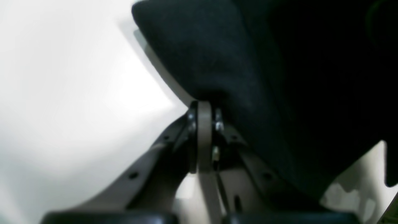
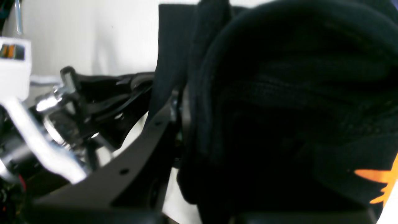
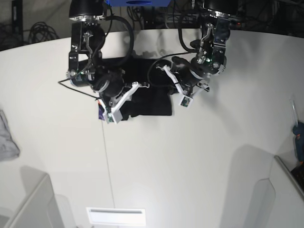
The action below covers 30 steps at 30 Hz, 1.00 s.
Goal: Fold the T-shirt properly
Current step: 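Release the left gripper and lift it away from the shirt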
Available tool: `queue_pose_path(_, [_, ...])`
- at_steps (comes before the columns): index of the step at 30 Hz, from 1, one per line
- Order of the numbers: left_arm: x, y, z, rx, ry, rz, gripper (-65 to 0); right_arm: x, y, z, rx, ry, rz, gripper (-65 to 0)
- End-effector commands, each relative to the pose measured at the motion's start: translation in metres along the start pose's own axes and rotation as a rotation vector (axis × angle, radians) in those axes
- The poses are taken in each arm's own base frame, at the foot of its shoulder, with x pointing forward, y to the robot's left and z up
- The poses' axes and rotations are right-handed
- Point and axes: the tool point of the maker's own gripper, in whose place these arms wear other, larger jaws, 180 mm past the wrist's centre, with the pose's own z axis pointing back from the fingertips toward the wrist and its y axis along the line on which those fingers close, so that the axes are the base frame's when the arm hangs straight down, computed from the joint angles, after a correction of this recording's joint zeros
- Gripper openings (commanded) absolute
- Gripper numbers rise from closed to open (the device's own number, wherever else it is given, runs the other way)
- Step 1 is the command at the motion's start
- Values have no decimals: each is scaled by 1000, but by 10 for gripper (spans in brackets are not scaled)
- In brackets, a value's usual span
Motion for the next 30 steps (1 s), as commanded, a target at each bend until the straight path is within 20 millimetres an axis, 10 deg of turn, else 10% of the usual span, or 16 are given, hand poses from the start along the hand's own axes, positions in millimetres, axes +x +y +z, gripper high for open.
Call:
queue_pose_path(1, [21, -3, 5, -7, -68, -7, -650, 13, 6, 3, 22, -46, 6, -650])
queue_pose_path(14, [16, 36, 57, 127, -81, -10, -650, 25, 9, 4, 28, -87, 11, -650])
queue_pose_path(30, [-43, 112, 135, 294, -76, 193, -650, 16, 9, -4, 35, -54, -7, -650])
